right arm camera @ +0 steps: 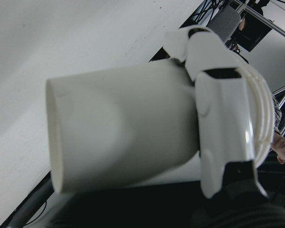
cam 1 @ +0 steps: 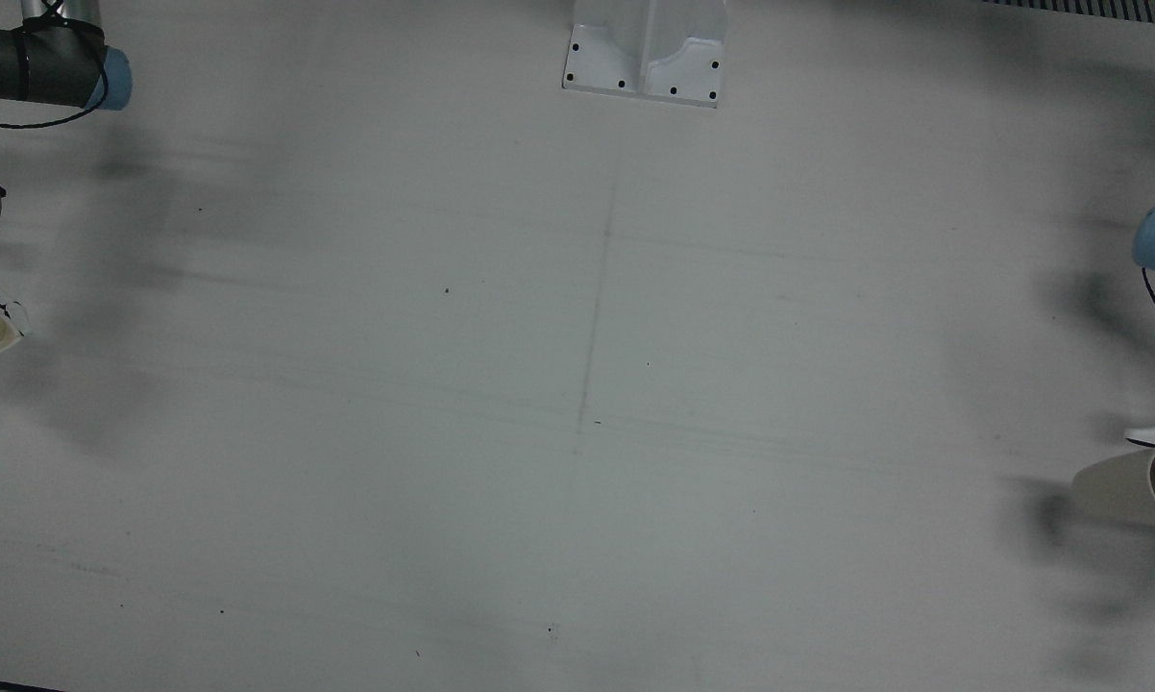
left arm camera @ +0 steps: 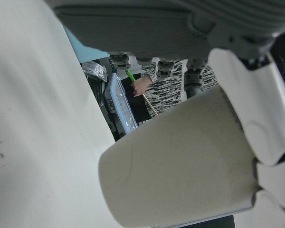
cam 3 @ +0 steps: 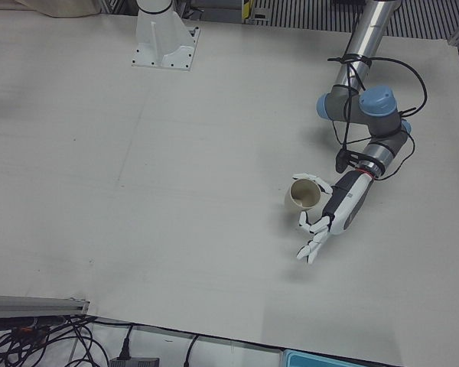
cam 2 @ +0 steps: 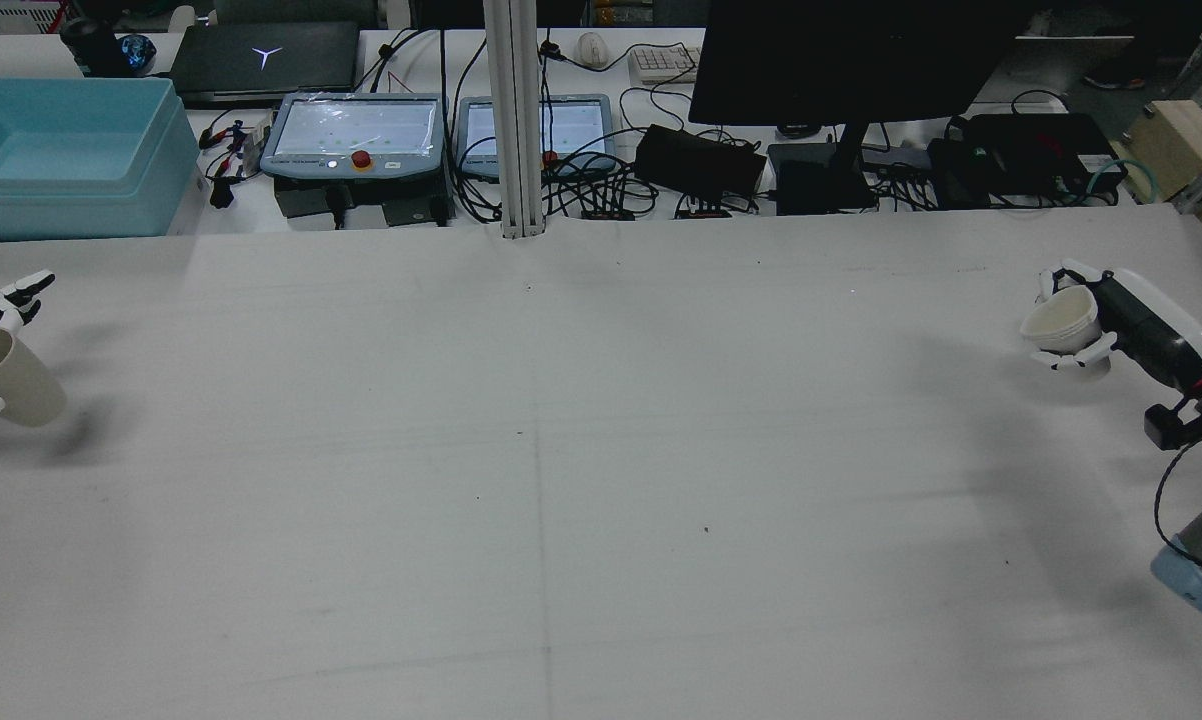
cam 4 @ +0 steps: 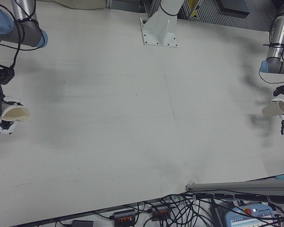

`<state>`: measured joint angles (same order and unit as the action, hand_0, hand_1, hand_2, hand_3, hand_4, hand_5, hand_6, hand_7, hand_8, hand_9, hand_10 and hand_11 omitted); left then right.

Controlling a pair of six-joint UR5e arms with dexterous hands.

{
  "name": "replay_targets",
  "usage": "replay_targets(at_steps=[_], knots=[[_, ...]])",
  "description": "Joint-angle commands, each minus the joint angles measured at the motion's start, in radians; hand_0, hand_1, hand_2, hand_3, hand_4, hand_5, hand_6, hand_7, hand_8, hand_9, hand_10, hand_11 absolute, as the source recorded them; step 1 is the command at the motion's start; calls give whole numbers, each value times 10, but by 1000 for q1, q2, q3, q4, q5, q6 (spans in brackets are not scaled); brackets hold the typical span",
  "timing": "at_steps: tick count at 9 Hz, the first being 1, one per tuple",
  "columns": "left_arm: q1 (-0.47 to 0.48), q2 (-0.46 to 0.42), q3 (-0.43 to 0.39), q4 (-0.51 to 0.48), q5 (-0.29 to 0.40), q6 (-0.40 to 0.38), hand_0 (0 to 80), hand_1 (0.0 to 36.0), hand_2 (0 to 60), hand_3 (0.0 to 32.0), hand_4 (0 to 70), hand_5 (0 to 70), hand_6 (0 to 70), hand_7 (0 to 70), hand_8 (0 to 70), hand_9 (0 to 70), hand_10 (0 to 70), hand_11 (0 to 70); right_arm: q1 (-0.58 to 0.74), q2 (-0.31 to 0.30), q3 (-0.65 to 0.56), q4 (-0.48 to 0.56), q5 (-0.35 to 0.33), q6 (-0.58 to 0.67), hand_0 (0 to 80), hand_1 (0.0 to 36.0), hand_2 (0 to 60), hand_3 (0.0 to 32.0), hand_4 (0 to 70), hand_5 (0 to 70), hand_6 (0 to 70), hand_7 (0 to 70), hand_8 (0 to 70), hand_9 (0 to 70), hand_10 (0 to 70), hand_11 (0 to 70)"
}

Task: Pour water
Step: 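Lift the right cup and carry the left cup toward the table center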

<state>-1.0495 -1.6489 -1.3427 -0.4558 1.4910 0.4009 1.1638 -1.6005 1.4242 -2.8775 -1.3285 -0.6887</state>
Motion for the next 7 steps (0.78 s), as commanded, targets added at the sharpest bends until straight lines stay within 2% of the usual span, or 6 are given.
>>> replay_targets(at_steps=[1, 2, 3, 4, 5, 7], knots=[[5, -40, -41, 49, 2, 4, 494, 318, 600, 0, 382, 700, 40, 99, 0, 5, 23, 48, 133, -46, 149, -69, -68, -6, 800, 360, 511, 0, 125, 700, 529, 667, 512, 689, 700, 700], [5, -55, -65, 81, 2, 6, 492, 319, 600, 0, 384, 700, 41, 101, 0, 6, 23, 48, 184, -42, 194, -97, -121, -29, 800, 360, 500, 0, 144, 700, 535, 665, 505, 677, 695, 700], [8, -77, -78, 112, 2, 10, 500, 329, 600, 0, 392, 700, 44, 106, 0, 7, 24, 50, 209, -42, 267, -135, -141, -47, 800, 360, 488, 0, 142, 700, 533, 659, 496, 664, 692, 700], [8, -104, -78, 136, 2, 15, 504, 333, 600, 0, 391, 700, 43, 105, 0, 7, 23, 49, 215, -38, 327, -194, -143, -51, 800, 360, 481, 0, 143, 700, 534, 658, 494, 661, 690, 700], [11, -124, -79, 156, 2, 25, 500, 331, 600, 0, 390, 700, 44, 106, 0, 7, 24, 50, 220, -15, 370, -244, -143, -52, 800, 360, 479, 0, 172, 700, 547, 666, 494, 658, 685, 700], [28, -158, -99, 192, 3, 68, 503, 334, 600, 0, 386, 700, 42, 104, 0, 6, 24, 51, 231, 39, 406, -314, -144, -54, 800, 360, 470, 0, 184, 700, 555, 666, 486, 647, 685, 700]])
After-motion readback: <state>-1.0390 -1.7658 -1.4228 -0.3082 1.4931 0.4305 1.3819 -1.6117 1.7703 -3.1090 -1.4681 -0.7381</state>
